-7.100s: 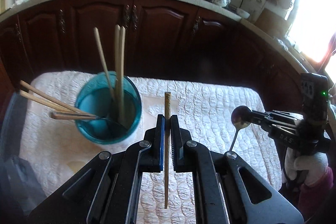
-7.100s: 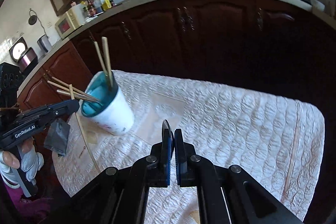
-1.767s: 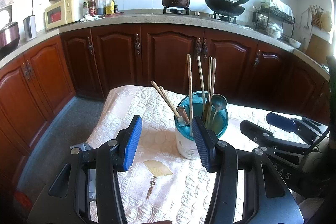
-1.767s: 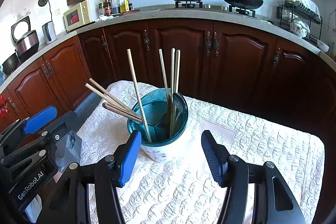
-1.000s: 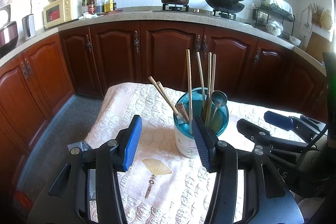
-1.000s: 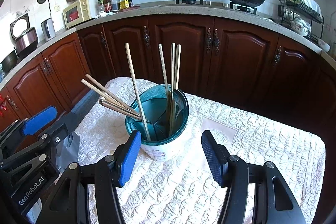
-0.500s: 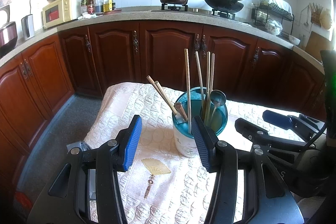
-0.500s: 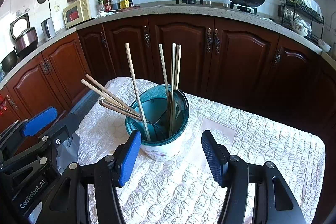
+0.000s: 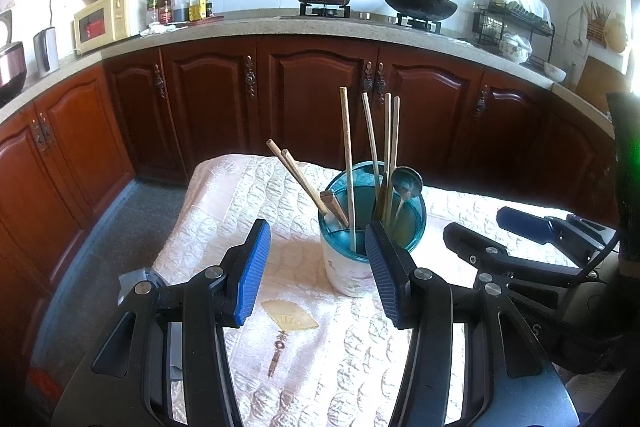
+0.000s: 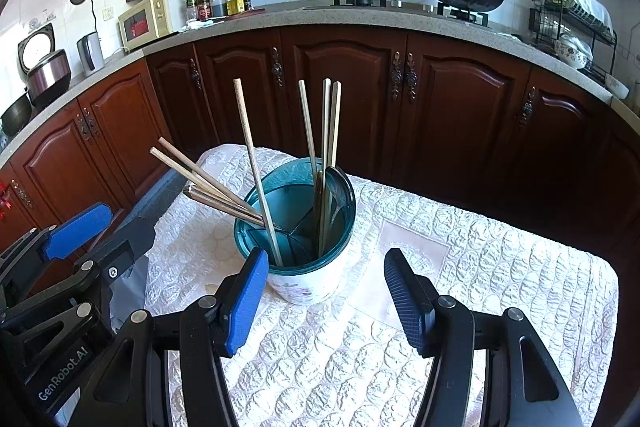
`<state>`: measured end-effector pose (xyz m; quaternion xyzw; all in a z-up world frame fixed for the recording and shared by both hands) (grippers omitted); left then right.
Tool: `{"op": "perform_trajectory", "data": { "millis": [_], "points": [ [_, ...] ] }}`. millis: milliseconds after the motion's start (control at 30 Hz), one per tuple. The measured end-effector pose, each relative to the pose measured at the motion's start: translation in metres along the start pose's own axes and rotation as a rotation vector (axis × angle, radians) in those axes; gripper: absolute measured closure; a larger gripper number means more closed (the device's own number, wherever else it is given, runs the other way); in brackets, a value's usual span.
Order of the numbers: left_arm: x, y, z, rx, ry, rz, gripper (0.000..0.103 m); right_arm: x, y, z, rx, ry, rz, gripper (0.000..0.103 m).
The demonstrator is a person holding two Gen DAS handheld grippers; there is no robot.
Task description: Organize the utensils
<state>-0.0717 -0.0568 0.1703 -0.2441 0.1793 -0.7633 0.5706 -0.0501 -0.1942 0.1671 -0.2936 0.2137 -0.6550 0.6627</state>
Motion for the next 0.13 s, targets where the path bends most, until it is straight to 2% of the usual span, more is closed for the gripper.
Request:
{"op": "perform_trajectory", "data": {
  "millis": [133],
  "points": [
    [-0.0007, 0.0010, 0.0000, -0.002, -0.002, -0.007, 0.054, 0.0050, 0.0019, -0.0023, -0.004, 0.009, -0.001, 0.045]
  ]
}}
Point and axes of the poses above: each gripper's, at about its wrist camera, not at the fingertips, and y roughly the way its jaws point, x to its right, z to its top, the point moved 4 cm from there along y, roughly the way its jaws point, and after that the axes turned 11 degrees about -z, right-handed, at the moved point
